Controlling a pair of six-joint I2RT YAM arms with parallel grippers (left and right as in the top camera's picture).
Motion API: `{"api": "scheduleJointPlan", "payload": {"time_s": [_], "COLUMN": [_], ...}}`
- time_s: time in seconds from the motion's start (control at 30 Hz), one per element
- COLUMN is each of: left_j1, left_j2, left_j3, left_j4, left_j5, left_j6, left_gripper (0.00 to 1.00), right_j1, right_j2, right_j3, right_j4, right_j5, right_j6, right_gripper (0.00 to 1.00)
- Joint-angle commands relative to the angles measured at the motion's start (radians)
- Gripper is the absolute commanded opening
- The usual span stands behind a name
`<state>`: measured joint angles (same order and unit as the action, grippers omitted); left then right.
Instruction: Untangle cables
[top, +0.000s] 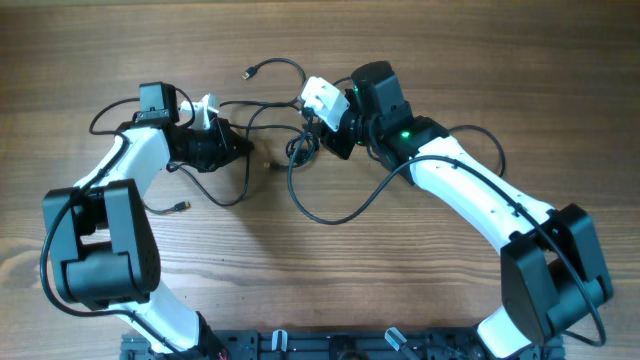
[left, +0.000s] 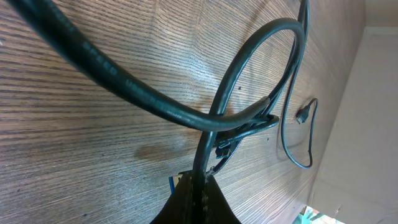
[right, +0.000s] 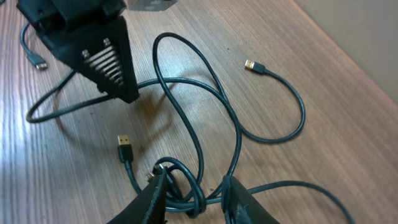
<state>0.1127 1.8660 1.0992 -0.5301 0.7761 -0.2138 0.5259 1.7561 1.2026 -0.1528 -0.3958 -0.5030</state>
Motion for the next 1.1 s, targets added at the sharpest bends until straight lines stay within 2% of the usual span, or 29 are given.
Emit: {"api": "scheduleJointPlan", "payload": {"time_s": [0.0, 0.13, 0.27, 0.43, 0.9, 1.07], "left_j1": [-0.006, -0.006, -0.006, -0.006, -0.006, -0.006], "left_j2": [-0.02, -0.02, -0.021, -0.02, -0.02, -0.02], "left_j3": [-0.003, -0.003, -0.003, -0.003, -0.003, -0.003], "left_j4": [0.003, 0.003, 0.003, 0.003, 0.003, 0.003], "left_j5": [0.016, 0.016, 0.016, 0.016, 0.016, 0.016], "left_j6": [0.027, 0.027, 0.027, 0.027, 0.027, 0.027], "left_gripper": [0.04, 0.04, 0.04, 0.04, 0.04, 0.04], "right_j1": [0.01, 0.032, 0.05, 0.05, 0.049, 0.049], "right_j2": [0.06, 0.109, 0.156, 0.206, 0.285, 0.285], "right_j3": [0.006, 0.006, 0.006, 0.006, 0.006, 0.006], "right_j4": [-0.001, 0.0, 0.009, 0.019, 0.12, 0.164], "right_j5": [-0.03, -0.031, -0.031, -0.03, 0.061, 0.06], "right_j6": [-0.109, -0.187, -0.246, -0.308, -0.309, -0.309], "right_gripper": [0.31, 0.34, 0.43, 0.45, 0.45, 0.48]}}
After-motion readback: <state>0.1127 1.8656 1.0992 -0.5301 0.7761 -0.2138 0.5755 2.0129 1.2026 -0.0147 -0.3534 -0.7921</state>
